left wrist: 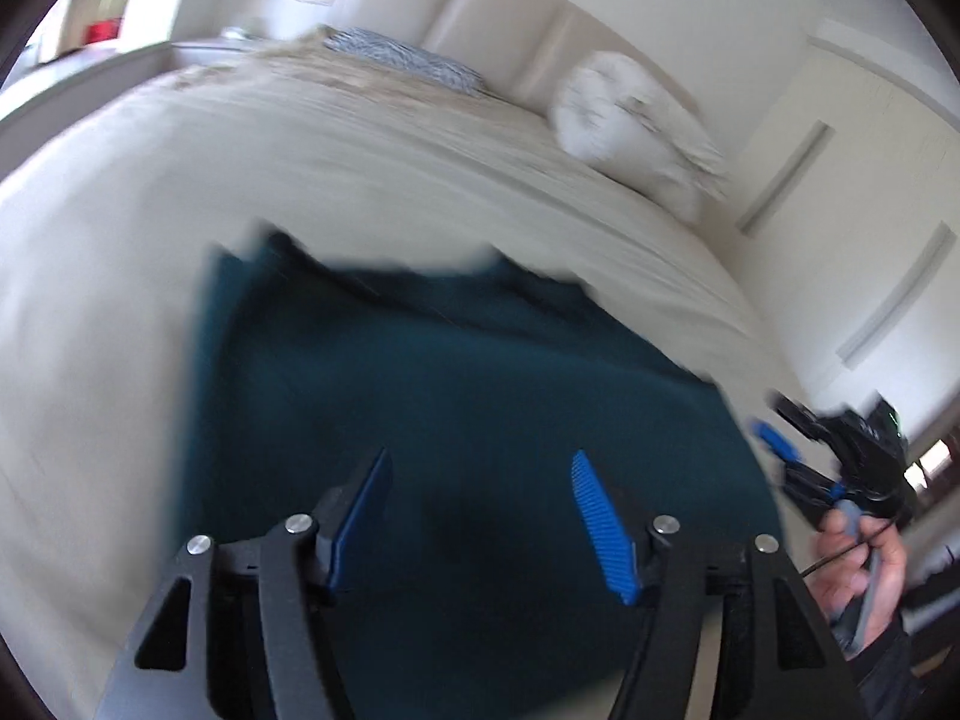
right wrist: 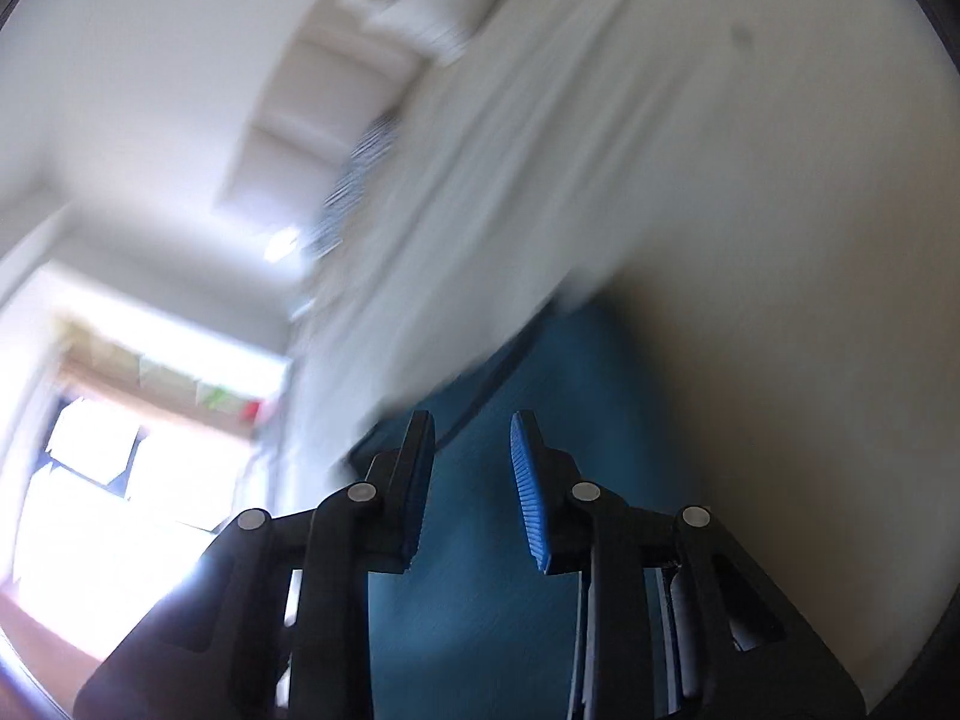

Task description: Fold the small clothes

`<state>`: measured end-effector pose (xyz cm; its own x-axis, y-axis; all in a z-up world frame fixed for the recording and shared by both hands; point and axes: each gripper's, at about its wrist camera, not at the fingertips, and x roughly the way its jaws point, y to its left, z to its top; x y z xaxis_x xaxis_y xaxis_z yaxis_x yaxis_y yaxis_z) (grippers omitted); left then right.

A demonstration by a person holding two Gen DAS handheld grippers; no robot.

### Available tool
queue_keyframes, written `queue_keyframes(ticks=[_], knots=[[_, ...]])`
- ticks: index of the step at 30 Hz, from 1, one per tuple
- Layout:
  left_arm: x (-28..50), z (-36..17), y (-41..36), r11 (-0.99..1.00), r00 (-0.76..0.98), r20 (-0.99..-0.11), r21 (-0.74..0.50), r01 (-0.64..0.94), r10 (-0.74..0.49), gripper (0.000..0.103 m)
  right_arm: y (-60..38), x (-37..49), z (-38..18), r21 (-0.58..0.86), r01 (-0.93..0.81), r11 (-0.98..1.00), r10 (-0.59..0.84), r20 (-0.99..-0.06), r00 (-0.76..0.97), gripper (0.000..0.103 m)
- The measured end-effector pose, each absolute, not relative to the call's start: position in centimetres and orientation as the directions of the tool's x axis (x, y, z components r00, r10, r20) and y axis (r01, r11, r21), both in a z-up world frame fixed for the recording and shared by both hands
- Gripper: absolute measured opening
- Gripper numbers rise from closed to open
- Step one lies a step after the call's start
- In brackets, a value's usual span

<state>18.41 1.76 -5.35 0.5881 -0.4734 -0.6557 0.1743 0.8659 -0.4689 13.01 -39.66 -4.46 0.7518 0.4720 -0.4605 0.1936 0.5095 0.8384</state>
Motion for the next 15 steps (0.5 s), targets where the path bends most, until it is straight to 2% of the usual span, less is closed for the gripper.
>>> queue_keyframes(ticks=[3, 5, 6, 8, 9, 11, 15], knots=[[15.8, -6.5, -2.3, 0.858, 0.519, -0.685, -0.437, 0.269, -0.511, 0.066, -31.4, 11.3, -4.9, 0.853, 0.069, 0.517, 0.646, -0.441, 0.623, 0.030], [15.6, -8.3, -2.7, 0.881, 0.500, -0.725, -0.400, 0.253, -0.473, 0.066, -27.3, 10.6, -6.6, 0.866, 0.046, 0.498, 0.712, -0.439, 0.549, 0.030], [15.6, -9.1, -2.0, 0.875, 0.495, -0.722, -0.420, 0.240, -0.483, 0.062, -26.0, 10.5, -8.1, 0.864, 0.067, 0.499, 0.721, -0.457, 0.521, 0.030], [15.8, -9.4, -0.6, 0.859, 0.490, -0.708, -0.460, 0.225, -0.508, 0.046, -25.6, 10.3, -10.5, 0.861, 0.123, 0.494, 0.717, -0.483, 0.502, 0.029], [15.8, -9.4, 0.1, 0.852, 0.481, -0.707, -0.479, 0.213, -0.518, 0.045, -25.8, 10.0, -11.2, 0.869, 0.117, 0.481, 0.722, -0.469, 0.508, 0.024], [15.6, -9.4, 1.2, 0.846, 0.474, -0.705, -0.489, 0.213, -0.528, 0.044, -27.6, 9.7, -11.4, 0.881, 0.123, 0.456, 0.713, -0.444, 0.543, 0.024], [14.9, -9.8, 3.7, 0.834, 0.474, -0.695, -0.515, 0.196, -0.541, 0.038, -33.9, 8.5, -11.3, 0.873, 0.183, 0.452, 0.607, -0.451, 0.655, 0.024]])
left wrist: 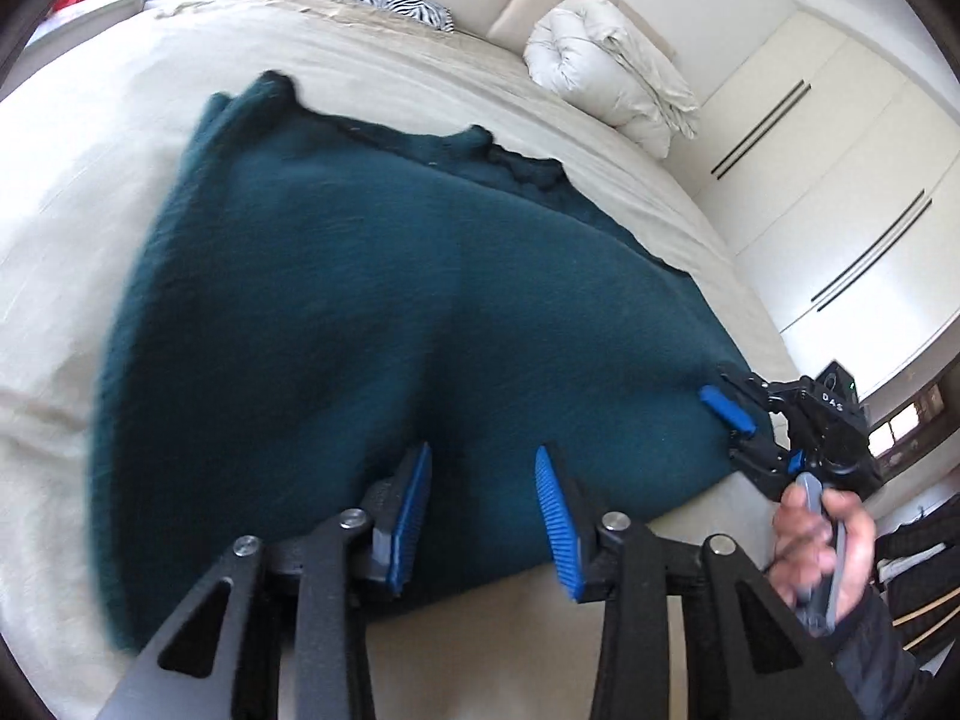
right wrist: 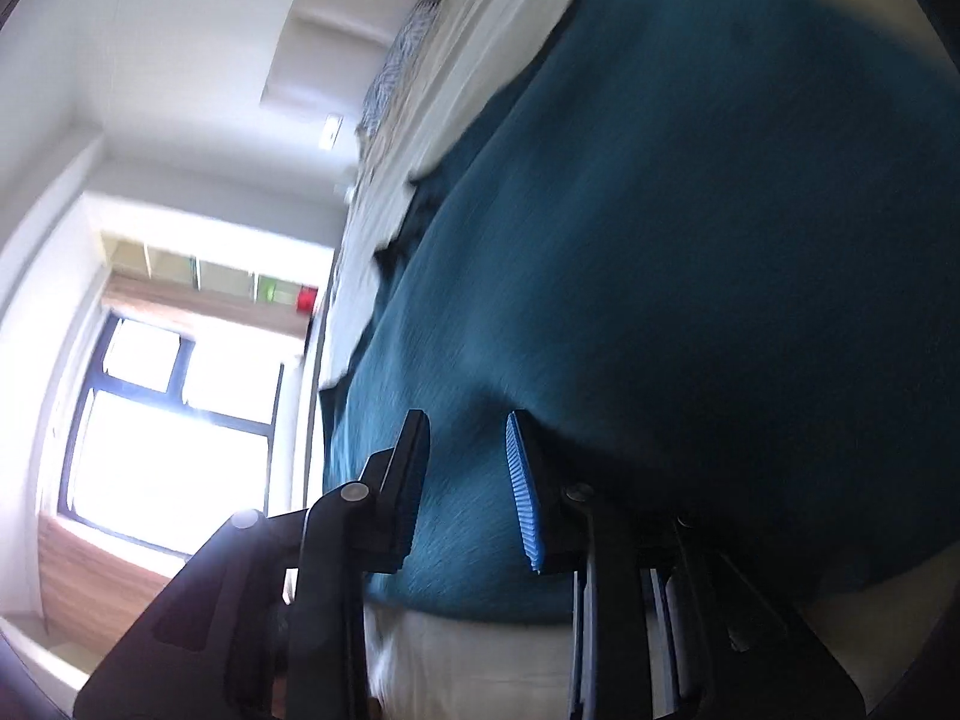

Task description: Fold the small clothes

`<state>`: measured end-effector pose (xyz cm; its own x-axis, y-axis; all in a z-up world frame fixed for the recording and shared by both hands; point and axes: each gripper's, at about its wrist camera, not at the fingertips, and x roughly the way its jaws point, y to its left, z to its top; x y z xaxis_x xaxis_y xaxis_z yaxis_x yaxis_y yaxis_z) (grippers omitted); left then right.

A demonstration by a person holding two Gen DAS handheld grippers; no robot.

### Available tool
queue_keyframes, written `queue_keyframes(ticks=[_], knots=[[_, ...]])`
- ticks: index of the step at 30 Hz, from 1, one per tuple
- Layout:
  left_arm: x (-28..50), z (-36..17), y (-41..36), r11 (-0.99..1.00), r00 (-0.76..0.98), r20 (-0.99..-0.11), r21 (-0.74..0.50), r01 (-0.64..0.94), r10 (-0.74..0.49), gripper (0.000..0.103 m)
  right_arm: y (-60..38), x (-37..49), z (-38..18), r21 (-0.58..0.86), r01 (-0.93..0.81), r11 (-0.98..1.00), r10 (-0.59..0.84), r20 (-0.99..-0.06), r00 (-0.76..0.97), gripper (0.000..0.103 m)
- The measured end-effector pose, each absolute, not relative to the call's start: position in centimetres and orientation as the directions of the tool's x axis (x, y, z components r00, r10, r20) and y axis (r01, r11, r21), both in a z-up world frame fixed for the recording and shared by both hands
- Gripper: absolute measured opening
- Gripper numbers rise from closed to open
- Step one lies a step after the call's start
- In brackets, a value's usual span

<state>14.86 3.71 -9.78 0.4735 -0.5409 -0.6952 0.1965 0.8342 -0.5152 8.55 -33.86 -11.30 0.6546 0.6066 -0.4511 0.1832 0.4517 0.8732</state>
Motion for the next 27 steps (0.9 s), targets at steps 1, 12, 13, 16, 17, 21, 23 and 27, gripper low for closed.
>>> queue_keyframes(ticks=[1, 12, 13, 16, 17, 21, 23, 27], knots=[[14.6, -9.8, 4.2, 0.832, 0.478, -0.692, -0.522, 0.186, -0.541, 0.038, -34.8, 8.5, -11.4, 0.872, 0.194, 0.449, 0.588, -0.452, 0.671, 0.024], [10.0, -6.0, 12.1, 0.855, 0.610, -0.657, -0.514, 0.068, -0.443, 0.064, -45.4, 1.5, -7.2, 0.772, 0.368, 0.518, 0.269, -0.556, 0.787, 0.047], [10.0, -5.7, 12.5, 0.854, 0.620, -0.650, -0.516, 0.063, -0.439, 0.069, -44.4, 1.3, -6.5, 0.769, 0.351, 0.534, 0.267, -0.548, 0.793, 0.048], [10.5, -5.1, 13.1, 0.834, 0.634, -0.624, -0.548, 0.062, -0.456, 0.070, -40.0, 2.8, -3.6, 0.784, 0.238, 0.574, 0.364, -0.504, 0.783, 0.049], [11.0, -5.0, 12.9, 0.828, 0.633, -0.618, -0.558, 0.066, -0.467, 0.070, -37.5, 4.0, -3.1, 0.785, 0.191, 0.589, 0.414, -0.497, 0.763, 0.051], [13.8, -5.7, 12.0, 0.820, 0.626, -0.620, -0.570, 0.055, -0.474, 0.070, -27.0, 10.6, -3.0, 0.781, 0.061, 0.622, 0.563, -0.500, 0.658, 0.051], [14.8, -6.4, 12.6, 0.806, 0.632, -0.618, -0.591, 0.020, -0.468, 0.071, -23.4, 13.0, -3.6, 0.776, 0.027, 0.630, 0.602, -0.510, 0.615, 0.051], [17.4, -9.0, 13.5, 0.794, 0.565, -0.682, -0.603, -0.075, -0.465, 0.073, -17.8, 17.7, -7.6, 0.772, 0.038, 0.634, 0.654, -0.563, 0.505, 0.054]])
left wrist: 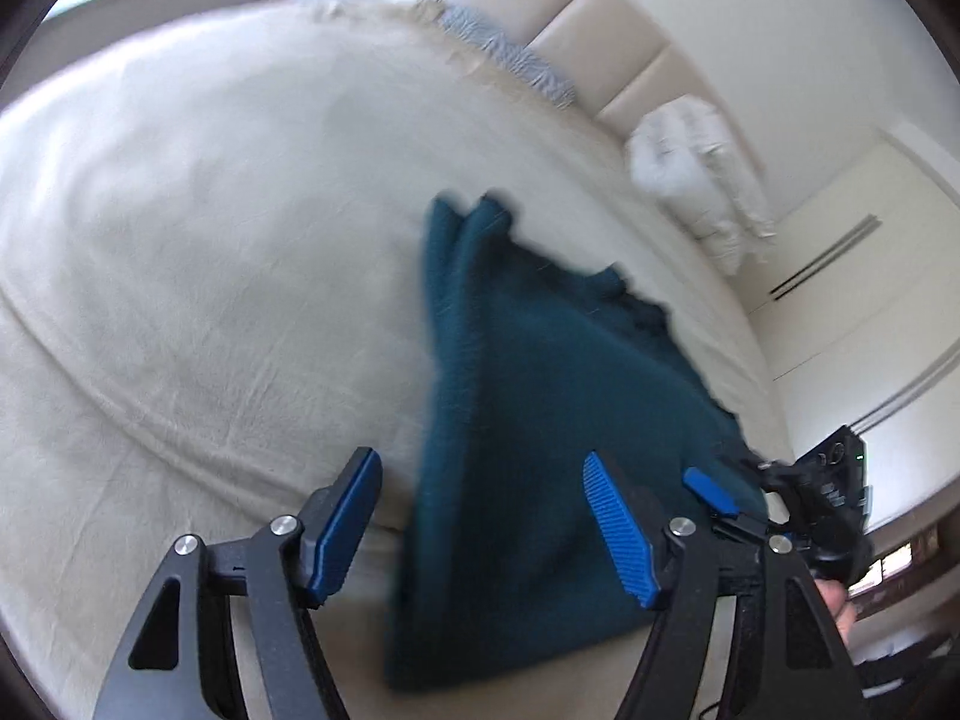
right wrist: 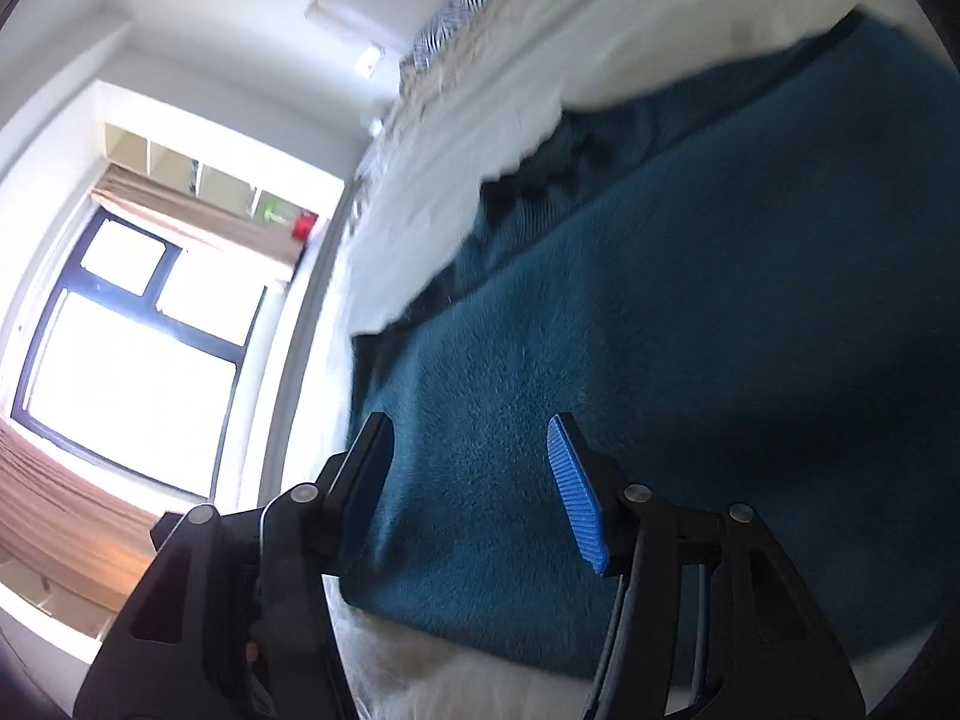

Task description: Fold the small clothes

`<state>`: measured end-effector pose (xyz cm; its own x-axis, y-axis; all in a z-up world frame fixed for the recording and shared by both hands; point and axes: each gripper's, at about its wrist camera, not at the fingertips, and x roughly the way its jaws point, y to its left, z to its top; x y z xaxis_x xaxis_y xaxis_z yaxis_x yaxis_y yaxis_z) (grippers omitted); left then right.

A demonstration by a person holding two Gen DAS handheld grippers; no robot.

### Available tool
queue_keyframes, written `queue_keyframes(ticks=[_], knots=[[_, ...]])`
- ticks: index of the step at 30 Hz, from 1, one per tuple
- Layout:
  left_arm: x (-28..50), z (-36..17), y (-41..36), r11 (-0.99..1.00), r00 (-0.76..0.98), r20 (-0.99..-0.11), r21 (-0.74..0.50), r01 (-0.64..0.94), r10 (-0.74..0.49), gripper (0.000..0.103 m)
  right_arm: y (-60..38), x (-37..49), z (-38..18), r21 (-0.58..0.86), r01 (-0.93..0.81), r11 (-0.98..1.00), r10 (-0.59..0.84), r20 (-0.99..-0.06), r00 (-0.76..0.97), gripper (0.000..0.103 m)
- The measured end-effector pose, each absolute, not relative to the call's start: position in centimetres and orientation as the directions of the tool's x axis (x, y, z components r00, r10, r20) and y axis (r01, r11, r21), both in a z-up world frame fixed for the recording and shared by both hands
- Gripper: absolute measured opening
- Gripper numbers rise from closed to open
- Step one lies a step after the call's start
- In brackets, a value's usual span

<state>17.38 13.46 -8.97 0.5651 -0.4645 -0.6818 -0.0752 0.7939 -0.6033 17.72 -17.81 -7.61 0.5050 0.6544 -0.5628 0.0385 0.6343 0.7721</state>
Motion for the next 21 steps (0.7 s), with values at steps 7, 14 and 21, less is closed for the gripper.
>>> queue_keyframes(ticks=[7, 14, 21], knots=[[18.0, -9.4, 14.4, 0.720, 0.557, -0.627, -0.690, -0.071, -0.545, 0.079, -18.0, 19.3, -8.8, 0.753, 0.035, 0.657, 0.650, -0.589, 0.480, 0.054], [19.3, -10.0, 14.0, 0.643, 0.464, -0.607, -0.759, -0.099, -0.645, 0.071, -19.1, 21.2, -6.2, 0.815, -0.030, 0.579, 0.742, -0.511, 0.434, 0.057], [19.0, -10.6, 13.4, 0.619, 0.385, -0.611, -0.776, -0.120, -0.692, 0.067, -18.9, 22.0, -6.8, 0.854, 0.025, 0.519, 0.791, -0.491, 0.364, 0.057]])
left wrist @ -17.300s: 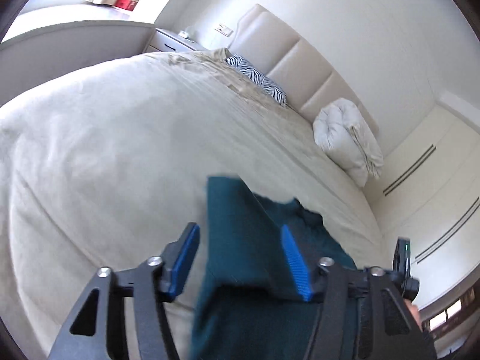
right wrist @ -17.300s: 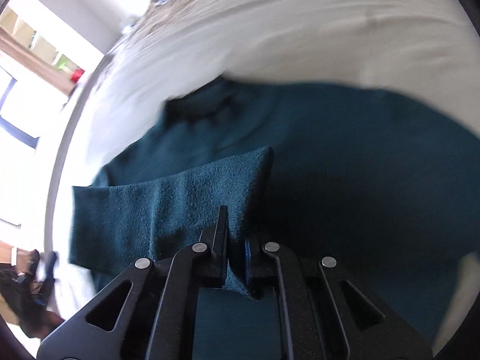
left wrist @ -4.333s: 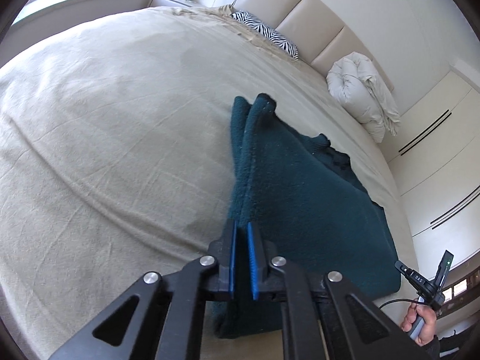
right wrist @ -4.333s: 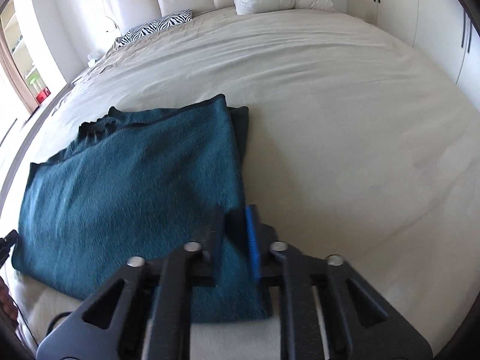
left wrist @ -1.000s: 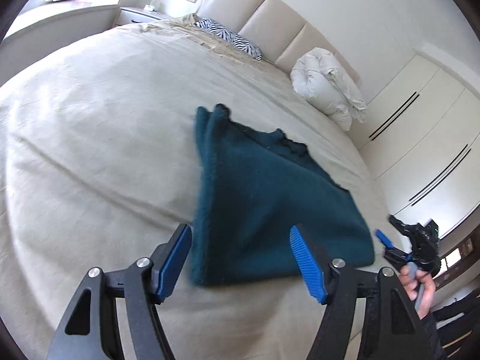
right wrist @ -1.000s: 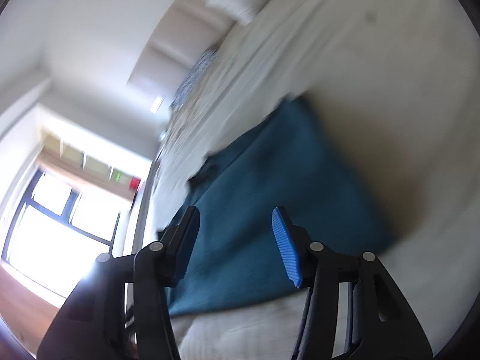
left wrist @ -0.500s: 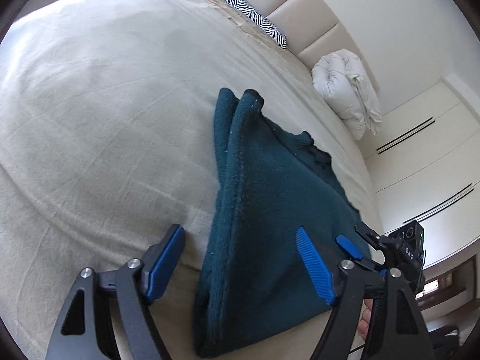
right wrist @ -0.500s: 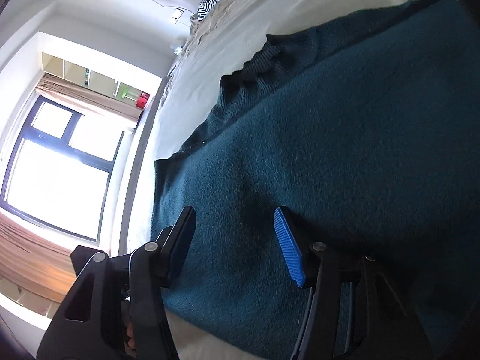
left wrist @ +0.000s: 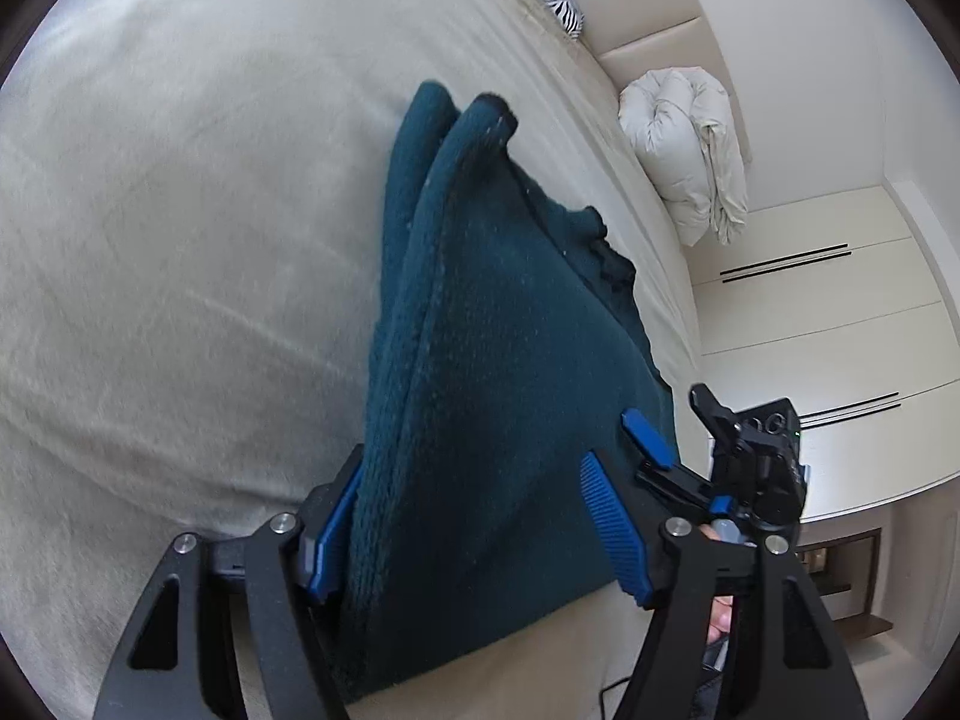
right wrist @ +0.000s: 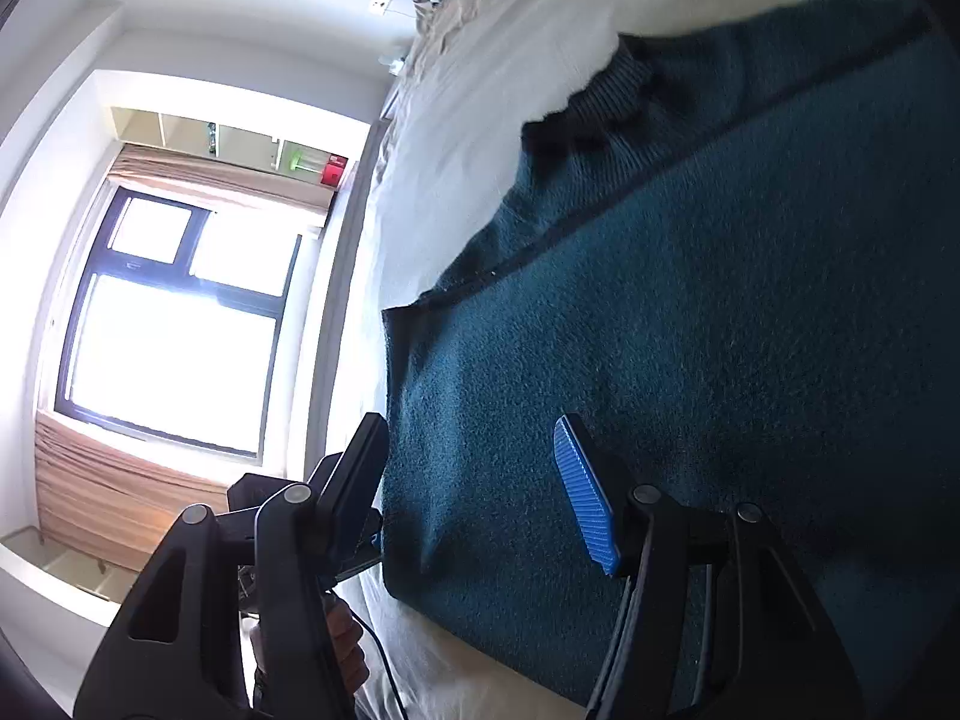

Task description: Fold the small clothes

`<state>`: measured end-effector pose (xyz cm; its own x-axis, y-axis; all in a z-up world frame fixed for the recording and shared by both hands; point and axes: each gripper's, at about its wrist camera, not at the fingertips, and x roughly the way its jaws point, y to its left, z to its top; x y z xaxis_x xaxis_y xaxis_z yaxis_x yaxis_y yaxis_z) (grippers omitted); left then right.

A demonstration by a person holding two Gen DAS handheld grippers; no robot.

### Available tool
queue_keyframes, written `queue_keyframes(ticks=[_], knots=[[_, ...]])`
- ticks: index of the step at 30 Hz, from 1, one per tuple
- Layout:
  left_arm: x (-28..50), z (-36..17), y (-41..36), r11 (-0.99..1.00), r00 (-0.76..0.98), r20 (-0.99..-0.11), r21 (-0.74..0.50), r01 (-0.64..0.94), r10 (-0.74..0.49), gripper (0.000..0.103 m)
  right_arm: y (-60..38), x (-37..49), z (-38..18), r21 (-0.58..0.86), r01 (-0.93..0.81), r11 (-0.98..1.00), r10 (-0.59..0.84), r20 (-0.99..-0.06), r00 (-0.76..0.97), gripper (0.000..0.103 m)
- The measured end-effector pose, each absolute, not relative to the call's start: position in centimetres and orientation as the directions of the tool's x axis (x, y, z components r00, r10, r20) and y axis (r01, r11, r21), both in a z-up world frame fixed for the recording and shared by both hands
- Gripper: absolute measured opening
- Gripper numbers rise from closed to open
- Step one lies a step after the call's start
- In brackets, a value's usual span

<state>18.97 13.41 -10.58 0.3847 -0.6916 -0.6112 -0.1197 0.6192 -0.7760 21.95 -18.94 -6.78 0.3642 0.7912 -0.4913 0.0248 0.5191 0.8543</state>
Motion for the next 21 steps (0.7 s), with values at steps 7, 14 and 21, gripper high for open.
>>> queue_keyframes(ticks=[7, 14, 21], knots=[[19.1, -11.3, 13.4, 0.590, 0.376, -0.598, -0.793, -0.151, -0.708, 0.015, -19.4, 21.8, -6.9, 0.856, 0.035, 0.516, 0.800, -0.496, 0.336, 0.057], [19.4, -6.6, 11.3, 0.613, 0.419, -0.575, -0.788, -0.054, -0.702, 0.015, -20.3, 22.9, -8.7, 0.870, 0.066, 0.489, 0.806, -0.479, 0.347, 0.058], [20.6, -1.1, 5.3, 0.627, 0.407, -0.544, -0.773, 0.099, -0.734, 0.015, -24.5, 22.8, -8.4, 0.940, 0.115, 0.320, 0.850, -0.339, 0.404, 0.065]])
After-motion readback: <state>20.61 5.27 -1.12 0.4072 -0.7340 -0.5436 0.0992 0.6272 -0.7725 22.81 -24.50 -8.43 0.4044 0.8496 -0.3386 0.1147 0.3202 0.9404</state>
